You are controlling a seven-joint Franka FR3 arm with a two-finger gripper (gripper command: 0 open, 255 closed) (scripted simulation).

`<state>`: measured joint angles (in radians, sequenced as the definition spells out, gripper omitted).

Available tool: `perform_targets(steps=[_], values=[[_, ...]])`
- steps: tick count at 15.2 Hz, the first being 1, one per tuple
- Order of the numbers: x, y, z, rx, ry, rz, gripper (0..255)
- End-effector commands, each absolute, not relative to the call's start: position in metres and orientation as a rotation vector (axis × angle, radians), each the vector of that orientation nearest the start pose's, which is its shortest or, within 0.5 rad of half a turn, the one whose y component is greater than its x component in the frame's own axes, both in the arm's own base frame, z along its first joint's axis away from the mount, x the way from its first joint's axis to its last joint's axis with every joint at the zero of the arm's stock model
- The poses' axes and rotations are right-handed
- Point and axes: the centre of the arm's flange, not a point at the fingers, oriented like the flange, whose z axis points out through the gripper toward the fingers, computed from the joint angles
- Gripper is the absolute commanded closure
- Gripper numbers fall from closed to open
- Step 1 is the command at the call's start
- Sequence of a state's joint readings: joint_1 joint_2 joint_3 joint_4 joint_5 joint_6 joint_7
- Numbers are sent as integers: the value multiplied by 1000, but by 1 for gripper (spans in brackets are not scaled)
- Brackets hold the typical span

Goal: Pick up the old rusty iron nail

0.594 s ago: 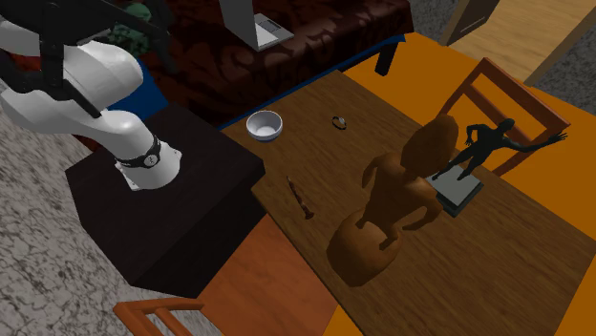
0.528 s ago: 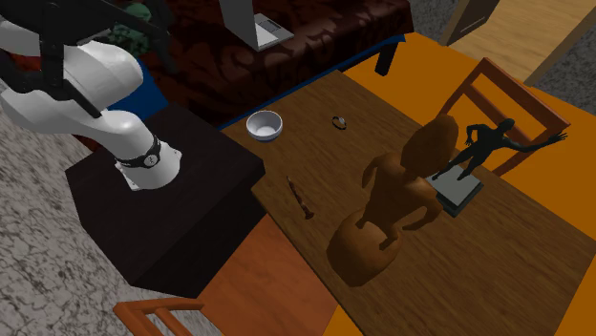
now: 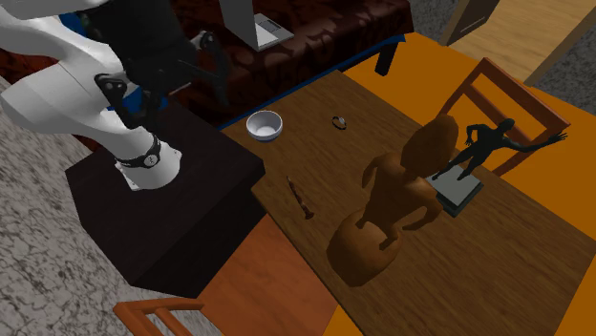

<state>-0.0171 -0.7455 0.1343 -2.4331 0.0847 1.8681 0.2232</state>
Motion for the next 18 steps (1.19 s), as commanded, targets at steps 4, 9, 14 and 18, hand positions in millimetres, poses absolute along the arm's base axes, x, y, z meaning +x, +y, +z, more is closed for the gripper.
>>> perform_targets(steps=[4, 9, 14, 18], values=[[352, 85, 504, -3115, 306, -232, 0], [364, 115, 446, -3127, 375, -189, 0], [375, 145, 386, -3137, 445, -145, 0], [384, 167, 338, -3143, 500, -109, 0]])
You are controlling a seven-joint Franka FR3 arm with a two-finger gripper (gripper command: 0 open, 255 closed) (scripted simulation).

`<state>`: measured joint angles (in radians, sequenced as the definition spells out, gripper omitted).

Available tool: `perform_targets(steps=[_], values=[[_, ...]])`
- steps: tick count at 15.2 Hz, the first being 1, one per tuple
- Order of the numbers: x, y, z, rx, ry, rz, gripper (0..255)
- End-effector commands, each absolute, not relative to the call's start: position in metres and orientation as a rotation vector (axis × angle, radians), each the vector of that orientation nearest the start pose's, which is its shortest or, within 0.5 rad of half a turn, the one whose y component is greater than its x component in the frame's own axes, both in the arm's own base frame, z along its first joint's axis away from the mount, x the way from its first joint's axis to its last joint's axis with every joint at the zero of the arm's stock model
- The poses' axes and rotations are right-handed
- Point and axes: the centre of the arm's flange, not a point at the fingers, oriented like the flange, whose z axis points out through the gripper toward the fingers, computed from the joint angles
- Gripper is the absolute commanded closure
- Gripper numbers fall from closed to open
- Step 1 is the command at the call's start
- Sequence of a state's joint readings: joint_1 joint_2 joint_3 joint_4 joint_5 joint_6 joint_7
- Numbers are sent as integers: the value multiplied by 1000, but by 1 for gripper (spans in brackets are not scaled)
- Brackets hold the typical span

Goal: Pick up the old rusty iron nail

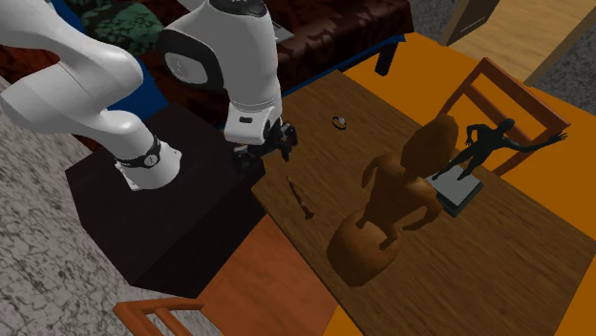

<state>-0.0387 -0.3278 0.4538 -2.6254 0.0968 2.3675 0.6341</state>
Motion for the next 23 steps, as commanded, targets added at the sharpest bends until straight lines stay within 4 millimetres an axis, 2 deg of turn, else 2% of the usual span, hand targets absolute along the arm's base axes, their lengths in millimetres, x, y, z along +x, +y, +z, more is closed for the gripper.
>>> perform_targets(steps=[1, 17, 23], values=[[386, 173, 326, -3144, 514, -100, 0], [416, 256, 130, -3154, 740, 47, 0], [417, 258, 98, -3153, 746, 51, 0]])
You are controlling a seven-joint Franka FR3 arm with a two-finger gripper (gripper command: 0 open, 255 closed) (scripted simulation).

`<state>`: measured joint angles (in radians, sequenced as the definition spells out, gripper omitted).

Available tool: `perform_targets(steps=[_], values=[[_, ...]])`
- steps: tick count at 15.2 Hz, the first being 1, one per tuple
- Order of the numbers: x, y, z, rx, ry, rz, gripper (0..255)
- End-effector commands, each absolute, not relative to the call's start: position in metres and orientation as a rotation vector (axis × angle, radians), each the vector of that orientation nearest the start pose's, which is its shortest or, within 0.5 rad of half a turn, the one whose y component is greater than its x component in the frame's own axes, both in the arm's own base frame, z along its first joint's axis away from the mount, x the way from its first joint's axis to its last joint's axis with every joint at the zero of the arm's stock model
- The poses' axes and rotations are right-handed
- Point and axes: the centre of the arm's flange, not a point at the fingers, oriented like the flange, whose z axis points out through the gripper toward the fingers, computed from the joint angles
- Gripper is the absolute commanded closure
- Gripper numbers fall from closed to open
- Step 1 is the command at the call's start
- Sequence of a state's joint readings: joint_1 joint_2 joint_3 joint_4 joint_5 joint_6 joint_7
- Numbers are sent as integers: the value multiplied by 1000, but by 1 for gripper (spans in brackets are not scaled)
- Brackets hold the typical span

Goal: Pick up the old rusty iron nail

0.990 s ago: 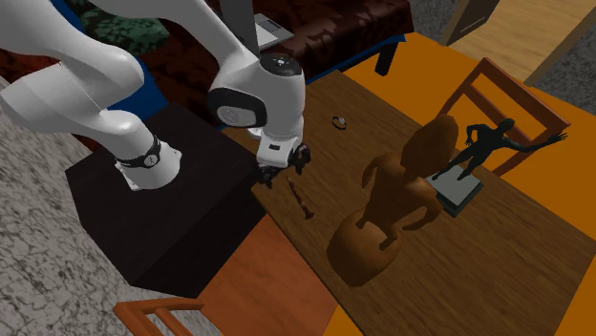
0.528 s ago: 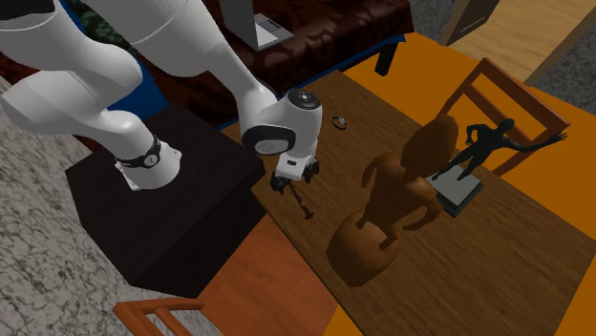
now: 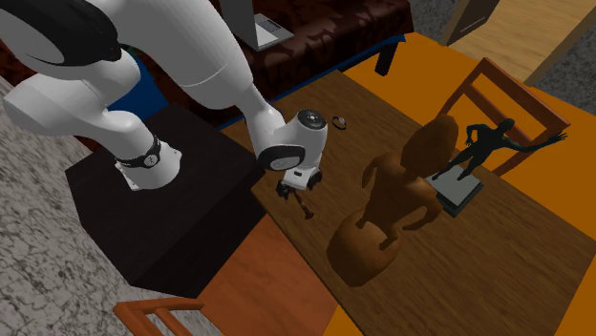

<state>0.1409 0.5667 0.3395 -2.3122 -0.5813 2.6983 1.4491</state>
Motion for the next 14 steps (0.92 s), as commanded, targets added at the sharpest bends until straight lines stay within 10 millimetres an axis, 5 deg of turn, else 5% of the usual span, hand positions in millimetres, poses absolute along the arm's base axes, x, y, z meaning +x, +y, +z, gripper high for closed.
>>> perform_targets(steps=[1, 4, 5, 14], values=[[417, 258, 93, -3153, 746, 51, 0], [417, 258, 85, -3154, 746, 51, 0], [417, 258, 84, -3154, 746, 51, 255], [417, 258, 85, -3153, 746, 51, 255]])
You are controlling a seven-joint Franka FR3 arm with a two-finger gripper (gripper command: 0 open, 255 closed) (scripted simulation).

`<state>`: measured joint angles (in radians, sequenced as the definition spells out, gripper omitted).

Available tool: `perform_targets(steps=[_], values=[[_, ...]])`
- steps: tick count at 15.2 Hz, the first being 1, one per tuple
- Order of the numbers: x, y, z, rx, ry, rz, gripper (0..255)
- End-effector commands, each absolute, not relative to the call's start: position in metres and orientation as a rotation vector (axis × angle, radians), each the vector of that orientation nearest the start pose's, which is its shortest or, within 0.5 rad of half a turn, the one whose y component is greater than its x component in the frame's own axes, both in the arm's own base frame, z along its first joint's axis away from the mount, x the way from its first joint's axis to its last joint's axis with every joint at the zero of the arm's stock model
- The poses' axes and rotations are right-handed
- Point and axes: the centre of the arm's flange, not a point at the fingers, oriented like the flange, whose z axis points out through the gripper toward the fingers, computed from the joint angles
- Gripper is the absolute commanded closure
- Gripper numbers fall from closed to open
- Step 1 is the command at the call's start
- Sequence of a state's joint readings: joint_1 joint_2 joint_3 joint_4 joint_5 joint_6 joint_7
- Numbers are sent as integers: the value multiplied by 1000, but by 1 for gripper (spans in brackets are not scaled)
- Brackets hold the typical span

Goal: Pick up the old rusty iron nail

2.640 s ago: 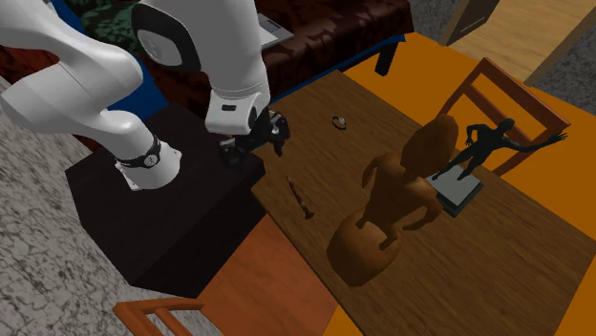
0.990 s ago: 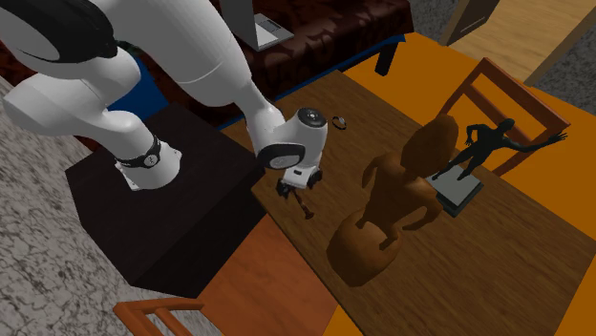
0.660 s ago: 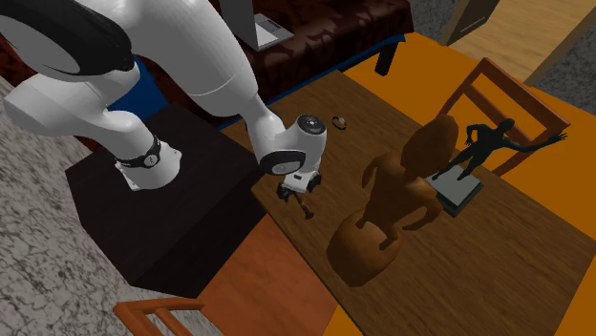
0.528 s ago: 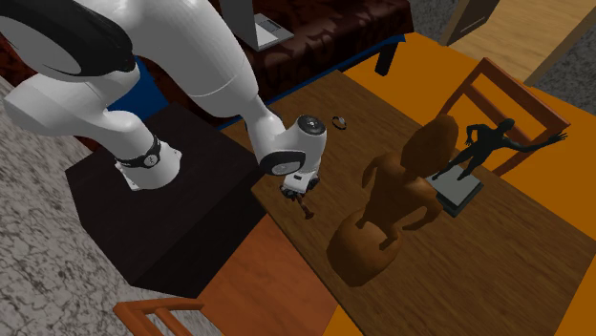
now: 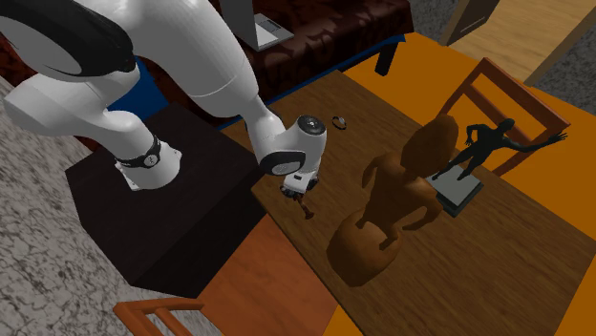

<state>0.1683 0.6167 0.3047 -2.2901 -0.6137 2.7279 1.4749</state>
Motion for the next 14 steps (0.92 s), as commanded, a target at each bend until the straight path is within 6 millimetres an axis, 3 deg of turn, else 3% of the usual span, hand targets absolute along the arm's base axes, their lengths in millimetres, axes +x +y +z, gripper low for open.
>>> perform_targets(steps=[1, 14], values=[[417, 258, 90, -3153, 746, 51, 255], [417, 258, 158, -3153, 746, 51, 255]])
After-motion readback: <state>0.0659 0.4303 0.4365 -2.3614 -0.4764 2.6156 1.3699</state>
